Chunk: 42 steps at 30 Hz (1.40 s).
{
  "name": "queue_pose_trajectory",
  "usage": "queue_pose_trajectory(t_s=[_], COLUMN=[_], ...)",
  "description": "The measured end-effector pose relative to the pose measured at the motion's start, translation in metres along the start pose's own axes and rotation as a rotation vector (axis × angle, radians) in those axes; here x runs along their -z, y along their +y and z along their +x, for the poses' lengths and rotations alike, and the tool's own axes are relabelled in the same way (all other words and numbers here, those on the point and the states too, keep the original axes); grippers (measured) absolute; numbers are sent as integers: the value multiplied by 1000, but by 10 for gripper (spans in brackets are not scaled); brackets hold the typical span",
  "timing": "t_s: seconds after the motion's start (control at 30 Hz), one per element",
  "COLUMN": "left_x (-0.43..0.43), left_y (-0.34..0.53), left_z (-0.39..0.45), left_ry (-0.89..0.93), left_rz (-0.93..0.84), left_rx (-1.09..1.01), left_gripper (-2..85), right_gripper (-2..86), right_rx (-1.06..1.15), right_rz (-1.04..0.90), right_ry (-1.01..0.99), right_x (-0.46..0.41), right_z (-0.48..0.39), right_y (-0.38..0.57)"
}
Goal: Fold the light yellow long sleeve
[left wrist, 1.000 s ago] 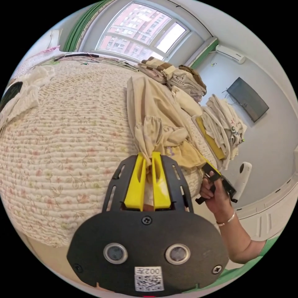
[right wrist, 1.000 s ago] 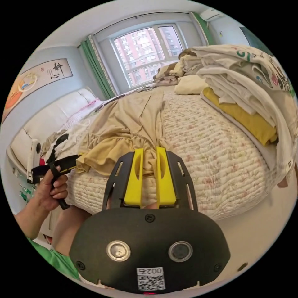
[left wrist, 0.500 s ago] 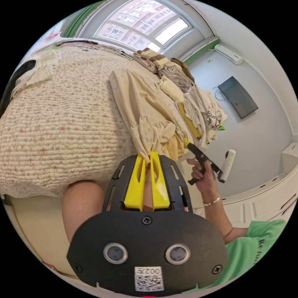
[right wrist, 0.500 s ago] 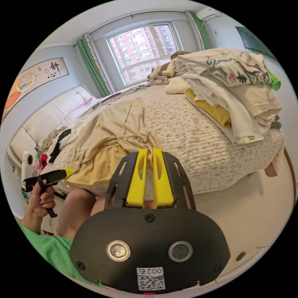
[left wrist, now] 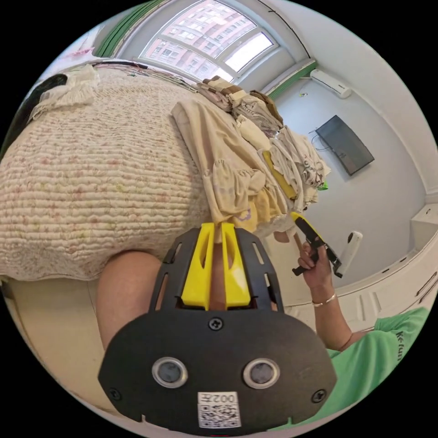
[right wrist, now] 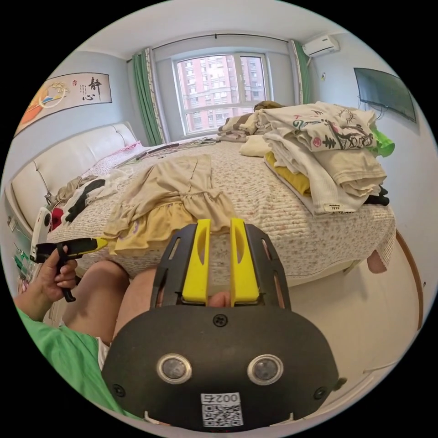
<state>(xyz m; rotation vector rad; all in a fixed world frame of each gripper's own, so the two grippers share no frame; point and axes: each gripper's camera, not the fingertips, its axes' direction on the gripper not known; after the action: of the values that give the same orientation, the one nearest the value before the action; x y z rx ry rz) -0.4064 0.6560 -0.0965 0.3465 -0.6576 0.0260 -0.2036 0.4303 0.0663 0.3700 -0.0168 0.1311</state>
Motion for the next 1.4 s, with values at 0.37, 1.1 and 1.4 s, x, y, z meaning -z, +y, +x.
queue_pose_trajectory(t_s=[0.37,1.1,1.4], left_x=[60,-63,-16], left_y=[-45,-226,-190], left_z=[-20,-114,-17], left_ry=[39,290,-27], left_rz=[219,102,193], left_rx=[-4,242,-152], left_gripper=[19,53,-13], right_gripper=[72,85,83], right_rx=[142,153,102], right_rz=[98,-14,-109], right_ry=[-159,-248,-325], right_x=[12,-102,-95], right_z=[-81,-94,-80], right_y=[-45,-44,-68])
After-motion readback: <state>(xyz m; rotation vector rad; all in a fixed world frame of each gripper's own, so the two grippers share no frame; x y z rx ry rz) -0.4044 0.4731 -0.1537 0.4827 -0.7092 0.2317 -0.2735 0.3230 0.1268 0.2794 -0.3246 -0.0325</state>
